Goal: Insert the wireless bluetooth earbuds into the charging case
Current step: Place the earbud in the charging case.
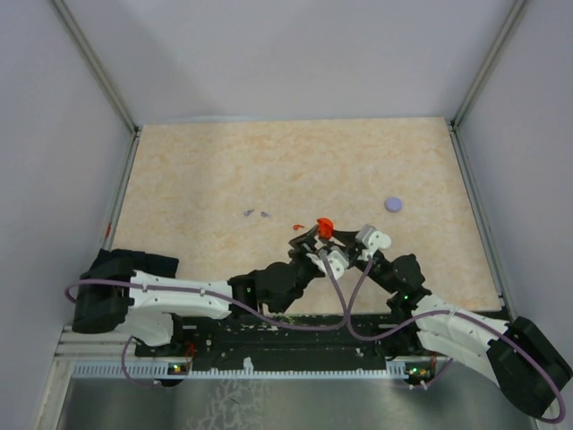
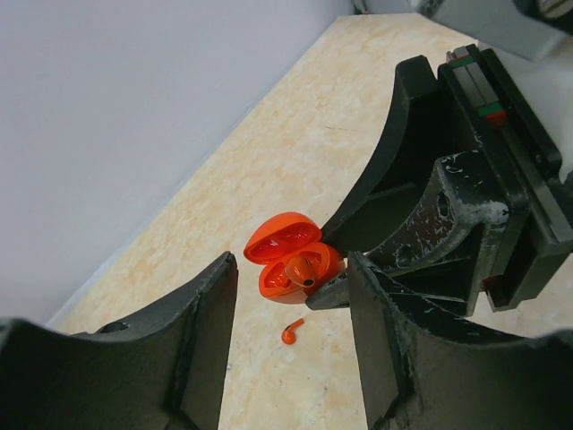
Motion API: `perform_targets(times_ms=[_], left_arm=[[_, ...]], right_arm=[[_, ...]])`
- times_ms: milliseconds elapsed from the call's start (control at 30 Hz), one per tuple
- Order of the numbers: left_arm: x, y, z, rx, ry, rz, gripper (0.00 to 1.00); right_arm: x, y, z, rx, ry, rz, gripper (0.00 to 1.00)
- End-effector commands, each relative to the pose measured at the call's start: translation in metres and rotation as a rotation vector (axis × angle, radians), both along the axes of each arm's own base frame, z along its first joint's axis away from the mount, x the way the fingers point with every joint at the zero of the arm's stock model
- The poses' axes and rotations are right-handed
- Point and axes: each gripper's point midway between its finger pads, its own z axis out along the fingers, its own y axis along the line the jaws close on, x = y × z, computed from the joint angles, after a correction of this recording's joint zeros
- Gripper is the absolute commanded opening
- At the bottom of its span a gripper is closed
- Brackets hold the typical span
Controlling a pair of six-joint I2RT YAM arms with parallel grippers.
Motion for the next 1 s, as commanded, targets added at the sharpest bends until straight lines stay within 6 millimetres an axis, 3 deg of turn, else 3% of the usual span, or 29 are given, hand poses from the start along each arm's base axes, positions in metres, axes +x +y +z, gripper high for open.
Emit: perform_targets(times_ms=[0, 467, 633, 733, 967], left_arm=[[-0.016, -0.006, 0.012, -0.078, 0.052, -0.09, 0.59], [-0.023, 0.026, 0.029, -0.32, 0.267, -0.232, 0.61], [-0.011, 0.035, 0.032, -0.385, 0.336, -0.254, 0.52], [-0.002, 0.036, 0.031, -0.384, 0.346, -0.228, 0.47], [0.008, 0.026, 0.014, -0.323, 0.364, -0.177, 0.48]], right_arm=[[0.0, -0.004, 0.034, 0.088, -0.08, -0.014, 0.0], [0.0, -0.002, 0.032, 0.084, -0.076, -0.008, 0.0], [-0.001, 0.0, 0.032, 0.078, -0.076, 0.008, 0.0], [-0.002, 0.001, 0.031, 0.074, -0.074, 0.015, 0.0], [-0.002, 0.003, 0.031, 0.074, -0.074, 0.023, 0.0]])
